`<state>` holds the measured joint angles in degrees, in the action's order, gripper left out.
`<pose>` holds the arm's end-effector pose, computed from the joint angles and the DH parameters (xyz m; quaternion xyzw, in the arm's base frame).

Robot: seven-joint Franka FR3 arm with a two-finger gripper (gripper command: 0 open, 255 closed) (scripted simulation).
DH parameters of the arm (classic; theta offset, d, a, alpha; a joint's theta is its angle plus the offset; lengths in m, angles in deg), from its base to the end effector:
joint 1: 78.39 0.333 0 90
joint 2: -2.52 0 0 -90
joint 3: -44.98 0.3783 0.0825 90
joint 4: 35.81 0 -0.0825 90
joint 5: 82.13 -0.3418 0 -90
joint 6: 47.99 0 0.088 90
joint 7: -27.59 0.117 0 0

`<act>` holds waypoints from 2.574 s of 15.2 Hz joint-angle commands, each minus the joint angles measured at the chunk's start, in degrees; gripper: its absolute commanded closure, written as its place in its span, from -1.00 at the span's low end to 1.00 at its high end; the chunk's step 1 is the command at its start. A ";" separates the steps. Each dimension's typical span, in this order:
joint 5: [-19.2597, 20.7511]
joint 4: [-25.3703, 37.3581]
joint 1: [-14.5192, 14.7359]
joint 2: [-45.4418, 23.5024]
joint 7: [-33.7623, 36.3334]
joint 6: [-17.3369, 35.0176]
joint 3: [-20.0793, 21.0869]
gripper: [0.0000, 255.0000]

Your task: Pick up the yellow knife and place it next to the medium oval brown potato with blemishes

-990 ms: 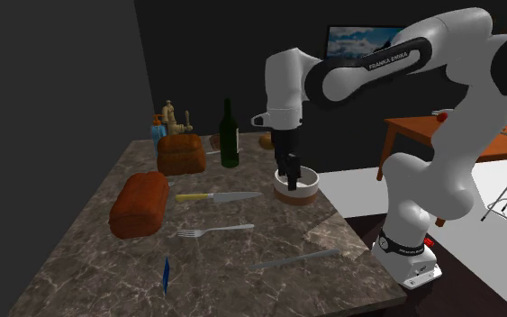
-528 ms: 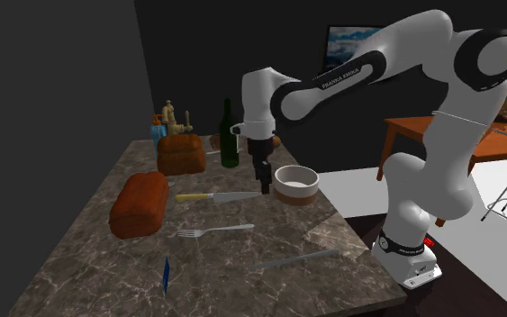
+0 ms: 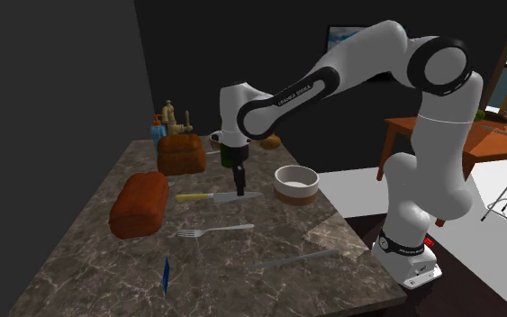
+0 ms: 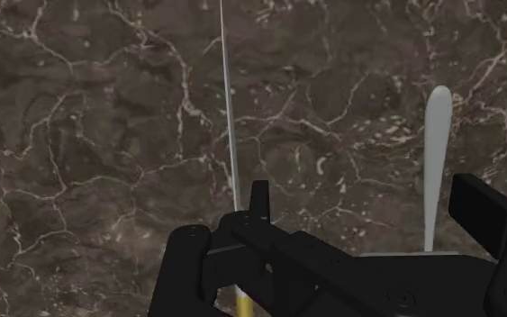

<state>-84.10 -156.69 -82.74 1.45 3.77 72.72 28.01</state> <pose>0.4748 -0.1824 0.4804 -0.9998 -0.0129 0.0050 0.0150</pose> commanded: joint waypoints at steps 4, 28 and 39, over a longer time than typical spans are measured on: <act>-3.11 8.78 -1.88 -10.59 -4.50 2.72 -0.91 -1.00; -6.11 12.23 -3.74 -19.15 -7.43 8.18 -0.31 1.00; -4.90 14.16 -3.40 -16.44 -6.62 3.67 -0.81 1.00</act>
<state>-89.08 -143.06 -86.08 -15.12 -2.84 77.07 27.27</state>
